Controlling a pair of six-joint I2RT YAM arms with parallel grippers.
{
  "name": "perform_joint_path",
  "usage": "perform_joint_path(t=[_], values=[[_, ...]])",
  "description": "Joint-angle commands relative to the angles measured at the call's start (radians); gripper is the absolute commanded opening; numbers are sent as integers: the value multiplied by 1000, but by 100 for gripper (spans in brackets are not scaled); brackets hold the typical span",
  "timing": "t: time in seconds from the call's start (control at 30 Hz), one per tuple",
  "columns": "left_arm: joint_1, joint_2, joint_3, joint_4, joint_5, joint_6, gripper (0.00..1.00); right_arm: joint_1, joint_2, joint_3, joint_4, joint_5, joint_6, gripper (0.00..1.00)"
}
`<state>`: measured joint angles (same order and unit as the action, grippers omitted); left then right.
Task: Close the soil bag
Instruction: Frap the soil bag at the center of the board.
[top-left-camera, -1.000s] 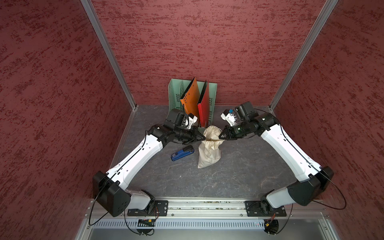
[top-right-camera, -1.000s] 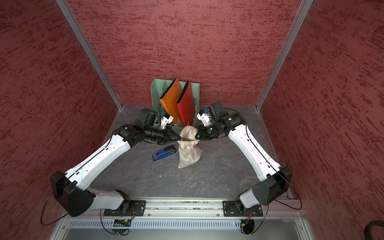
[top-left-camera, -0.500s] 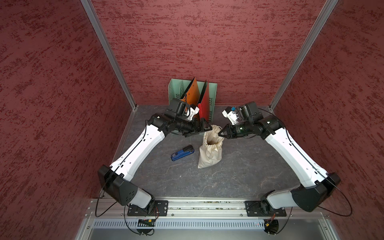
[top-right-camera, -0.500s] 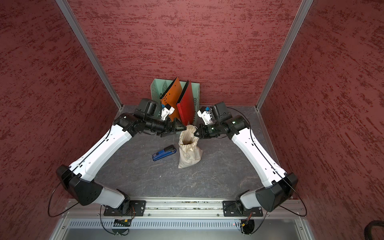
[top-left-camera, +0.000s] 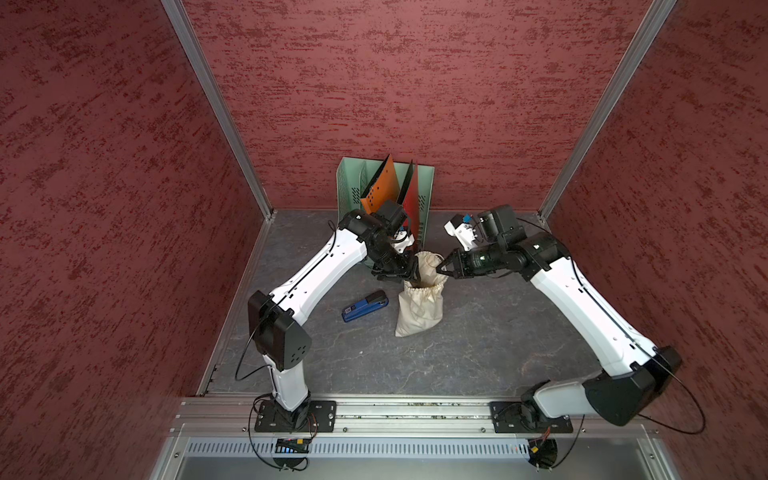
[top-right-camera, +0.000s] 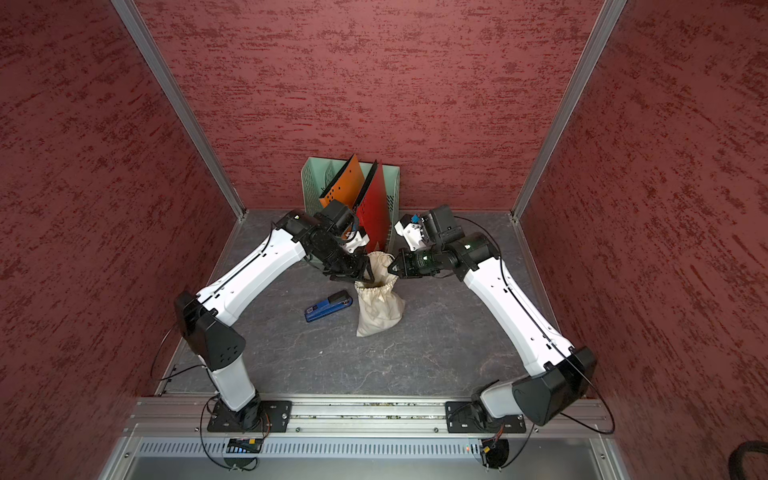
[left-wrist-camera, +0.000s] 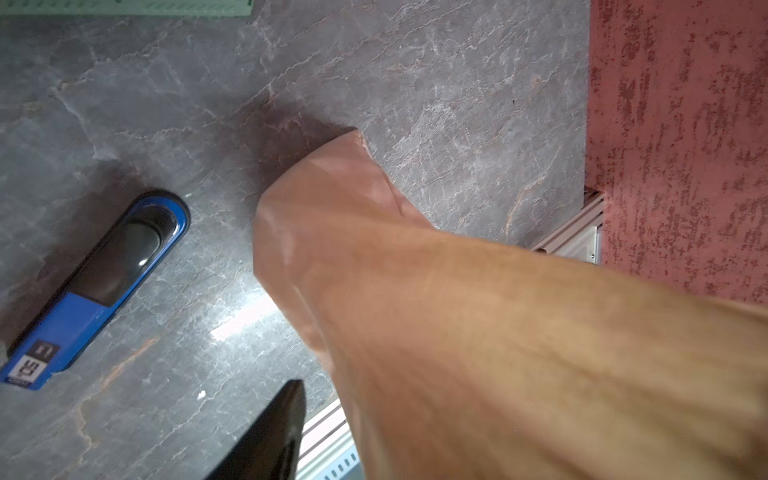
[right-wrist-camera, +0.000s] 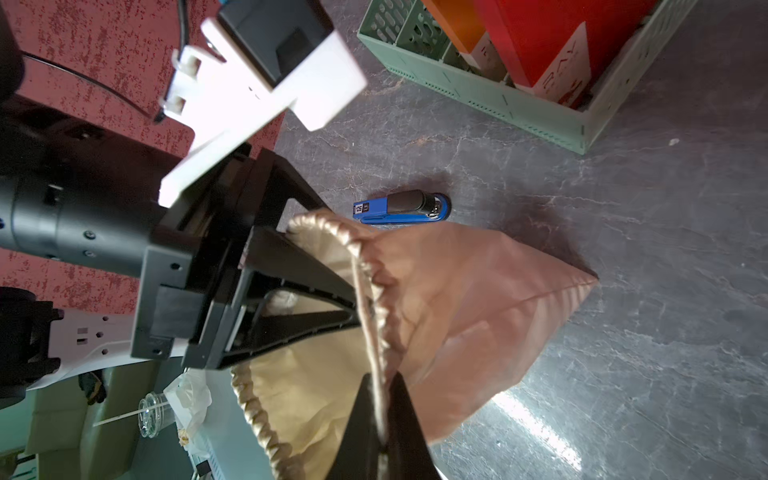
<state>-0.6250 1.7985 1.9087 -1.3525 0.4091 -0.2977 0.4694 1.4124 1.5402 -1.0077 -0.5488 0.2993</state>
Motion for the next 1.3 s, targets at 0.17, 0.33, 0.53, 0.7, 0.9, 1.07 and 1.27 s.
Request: perform_joint_path(t=[0.17, 0.33, 0.53, 0.7, 0.9, 1.07, 1.27], values=[[26, -57, 50, -89, -54, 27, 18, -2, -50, -36, 35, 16, 16, 0], [24, -73, 40, -63, -31, 20, 0, -6, -71, -48, 51, 20, 15, 0], [-27, -35, 69, -28, -17, 9, 0, -8, -68, -42, 111, -16, -4, 10], [-44, -7, 108, -45, -16, 20, 0, -8, -22, 16, 80, -10, -86, 37], [-43, -14, 105, -63, -20, 32, 0, -8, 21, 79, 13, 36, -164, 44], [-41, -26, 87, -59, -23, 31, 0, -8, 39, 115, -22, 61, -192, 37], [-38, -25, 81, -57, -17, 34, 0, -8, 32, 118, 17, 77, -175, 26]])
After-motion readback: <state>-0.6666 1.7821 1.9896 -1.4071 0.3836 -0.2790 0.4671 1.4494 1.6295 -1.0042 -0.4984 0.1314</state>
